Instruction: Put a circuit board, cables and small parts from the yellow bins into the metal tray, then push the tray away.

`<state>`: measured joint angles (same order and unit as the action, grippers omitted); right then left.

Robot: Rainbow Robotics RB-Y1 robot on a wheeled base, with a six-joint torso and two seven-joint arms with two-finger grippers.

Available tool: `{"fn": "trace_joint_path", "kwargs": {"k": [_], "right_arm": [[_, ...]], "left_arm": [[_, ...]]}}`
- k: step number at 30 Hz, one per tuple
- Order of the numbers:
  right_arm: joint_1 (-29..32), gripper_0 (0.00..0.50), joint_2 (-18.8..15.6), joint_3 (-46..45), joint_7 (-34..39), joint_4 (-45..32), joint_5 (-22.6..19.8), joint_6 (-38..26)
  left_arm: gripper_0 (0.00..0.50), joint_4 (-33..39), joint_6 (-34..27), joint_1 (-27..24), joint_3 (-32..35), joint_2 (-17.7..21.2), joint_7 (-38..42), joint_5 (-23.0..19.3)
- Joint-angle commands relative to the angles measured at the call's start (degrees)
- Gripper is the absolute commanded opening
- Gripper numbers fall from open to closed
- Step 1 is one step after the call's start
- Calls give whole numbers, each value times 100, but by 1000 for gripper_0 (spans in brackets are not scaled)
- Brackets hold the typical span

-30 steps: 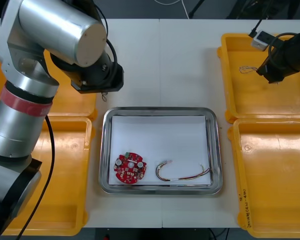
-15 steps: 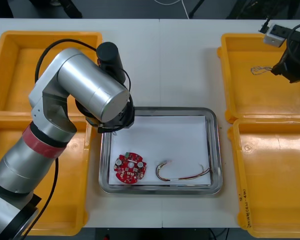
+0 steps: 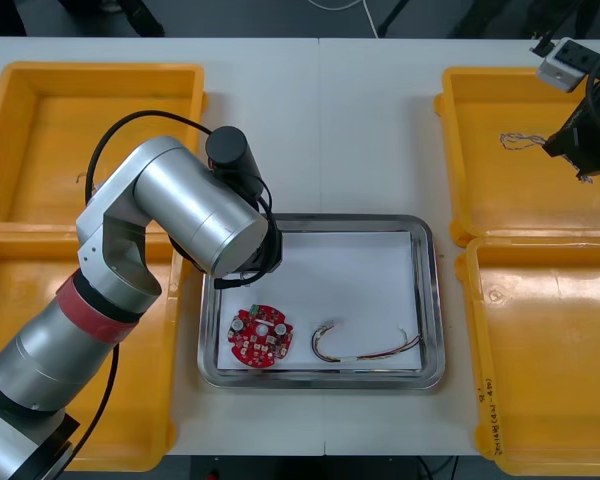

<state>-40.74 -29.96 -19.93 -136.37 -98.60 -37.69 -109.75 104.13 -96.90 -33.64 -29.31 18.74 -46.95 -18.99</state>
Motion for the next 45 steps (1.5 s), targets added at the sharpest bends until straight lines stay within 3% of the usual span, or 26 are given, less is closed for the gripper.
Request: {"fn": "trace_joint_path", "kwargs": {"k": [1,15,16,18,19,20,21,37,45], "right_arm": [[66,0,-282,341,260,-370,-134,-25],[66,0,-405,1404,752,-1108,-345,-25],[66,0,-405,1475,831,-1161,-371,-25],[66,0,-405,1580,937,-1240,-406,-25],[66,0,-414,1633,963,-1275,-432,-25],[66,0,-423,1694,972,-1310,-459,-25],[57,0,-423,1721,981,-1328,-468,-25],[57,0,-432,2327,1341,-1759,-722,-25],[66,0,-432,2503,1402,-1829,-845,-25]], "left_arm": [[0,2,110,50,-180,-81,485,88],[16,-42,216,138,-259,-28,511,123],[70,-33,233,138,-259,-19,511,114],[234,-42,251,147,-259,-19,529,114],[387,-42,260,138,-259,-19,546,114],[484,-42,269,147,-259,-10,555,106],[500,-42,277,147,-259,-19,564,106],[500,11,207,-29,-136,139,678,-105],[500,363,-742,-574,435,297,643,-782]]}}
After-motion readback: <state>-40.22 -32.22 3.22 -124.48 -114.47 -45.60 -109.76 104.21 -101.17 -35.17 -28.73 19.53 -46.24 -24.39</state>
